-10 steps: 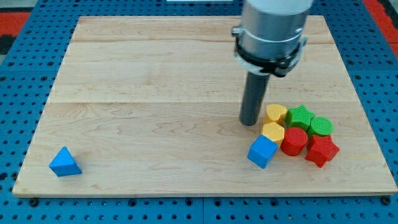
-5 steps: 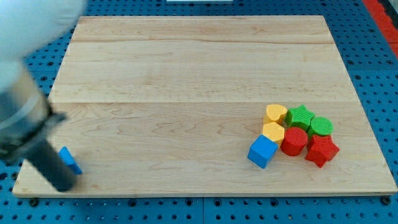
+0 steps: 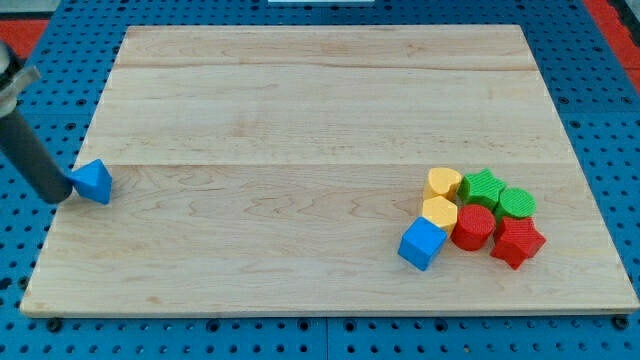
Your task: Move the blue triangle parallel to the yellow heart
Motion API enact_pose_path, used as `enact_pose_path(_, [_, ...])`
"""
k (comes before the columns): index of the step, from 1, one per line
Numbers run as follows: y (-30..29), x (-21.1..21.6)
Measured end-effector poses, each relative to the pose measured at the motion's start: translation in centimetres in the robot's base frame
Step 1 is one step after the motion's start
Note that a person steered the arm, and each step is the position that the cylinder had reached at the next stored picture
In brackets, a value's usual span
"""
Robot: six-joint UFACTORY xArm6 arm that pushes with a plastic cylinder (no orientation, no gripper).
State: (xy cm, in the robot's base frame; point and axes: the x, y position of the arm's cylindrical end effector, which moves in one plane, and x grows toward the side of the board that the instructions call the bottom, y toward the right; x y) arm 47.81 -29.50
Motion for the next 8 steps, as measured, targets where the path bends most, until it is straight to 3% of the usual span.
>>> enact_pose_path(1, [2.4, -0.5])
enact_pose_path(3, [21.8, -0.5])
enact_pose_path(5, [22.9, -4.2])
enact_pose_path(6, [26.2, -5.0])
enact_pose_path(7, [24.3, -8.0])
enact_pose_path(8, [30.0, -7.8])
